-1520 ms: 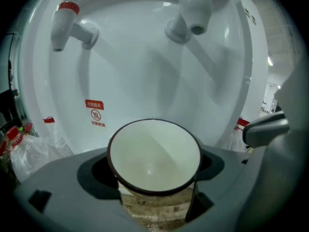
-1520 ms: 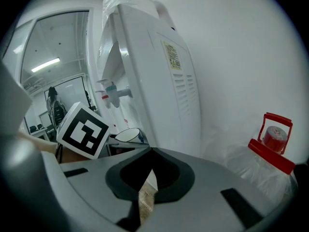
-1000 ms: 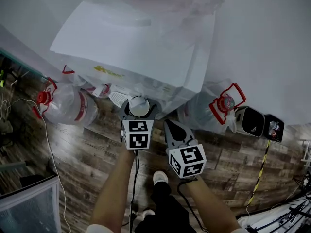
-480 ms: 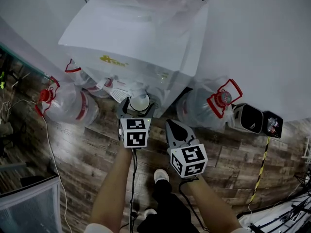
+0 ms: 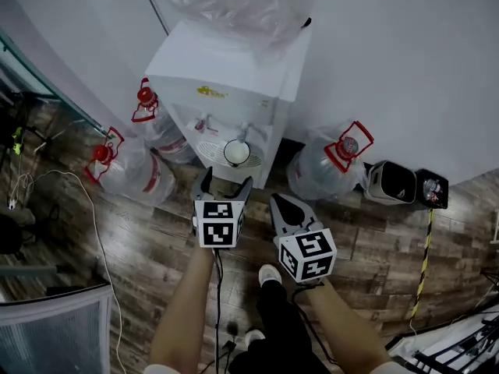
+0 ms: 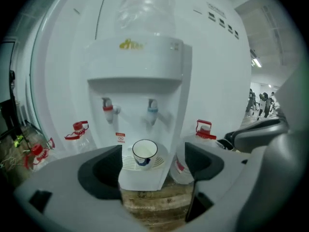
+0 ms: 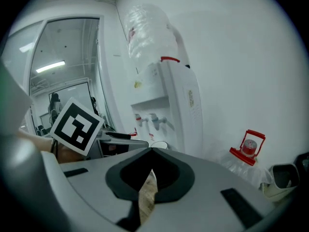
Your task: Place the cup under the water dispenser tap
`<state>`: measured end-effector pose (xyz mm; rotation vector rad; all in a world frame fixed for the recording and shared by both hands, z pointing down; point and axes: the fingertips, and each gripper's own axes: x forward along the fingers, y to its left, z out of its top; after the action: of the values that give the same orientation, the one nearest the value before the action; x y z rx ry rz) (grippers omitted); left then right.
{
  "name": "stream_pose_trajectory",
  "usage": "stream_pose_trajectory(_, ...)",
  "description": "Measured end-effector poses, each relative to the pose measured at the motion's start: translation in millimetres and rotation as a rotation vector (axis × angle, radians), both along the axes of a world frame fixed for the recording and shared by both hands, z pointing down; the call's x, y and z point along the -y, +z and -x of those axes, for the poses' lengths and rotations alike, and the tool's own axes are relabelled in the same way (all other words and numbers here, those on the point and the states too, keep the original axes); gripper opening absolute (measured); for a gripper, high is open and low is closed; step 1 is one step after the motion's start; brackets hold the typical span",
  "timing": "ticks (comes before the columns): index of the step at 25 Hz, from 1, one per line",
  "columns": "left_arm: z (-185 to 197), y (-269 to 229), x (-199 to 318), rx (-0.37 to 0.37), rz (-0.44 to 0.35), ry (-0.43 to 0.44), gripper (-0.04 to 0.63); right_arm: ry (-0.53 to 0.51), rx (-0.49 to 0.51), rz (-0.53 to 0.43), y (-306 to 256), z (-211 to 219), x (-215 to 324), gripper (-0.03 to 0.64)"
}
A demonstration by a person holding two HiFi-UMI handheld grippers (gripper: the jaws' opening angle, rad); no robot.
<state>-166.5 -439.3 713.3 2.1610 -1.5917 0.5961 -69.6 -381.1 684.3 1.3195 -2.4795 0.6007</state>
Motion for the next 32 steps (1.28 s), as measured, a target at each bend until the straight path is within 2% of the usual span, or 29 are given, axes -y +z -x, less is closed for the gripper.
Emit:
stream_pose_trajectory(8, -4, -122, -130, -0.027, -0.04, 0.042, 0.439, 0.002, 0.04, -0.025, -107, 1, -112, 0.02)
stream_pose_trajectory(14, -8, -214, -234, -0.038, -0.104, 0.064, 0.396, 0.007, 0.033, -0.087, -196, 1, -194, 0.02)
stream_pose_trajectory(17, -7, -258, -273, -0.059, -0.129, 0.069, 0.351, 0.003, 0.024, -0.109, -240, 5, -226, 0.02)
stream_pose_trajectory(23, -15, -314, -339, -0.073, -0.101, 0.076, 0.258, -0.001, 0.014, -0.134, -305, 4, -280, 0.02)
stream_pose_trajectory(28, -25, -347, -384, -0.02, -0.135, 0.059, 0.201, 0.015, 0.02, -0.151, -341, -14, -319, 0.02)
stream_pose_trajectory(32, -40, -374, -417, -0.021, -0.167, 0.043, 0.15, -0.012, 0.012, -0.159, -362, -28, -358, 0.02)
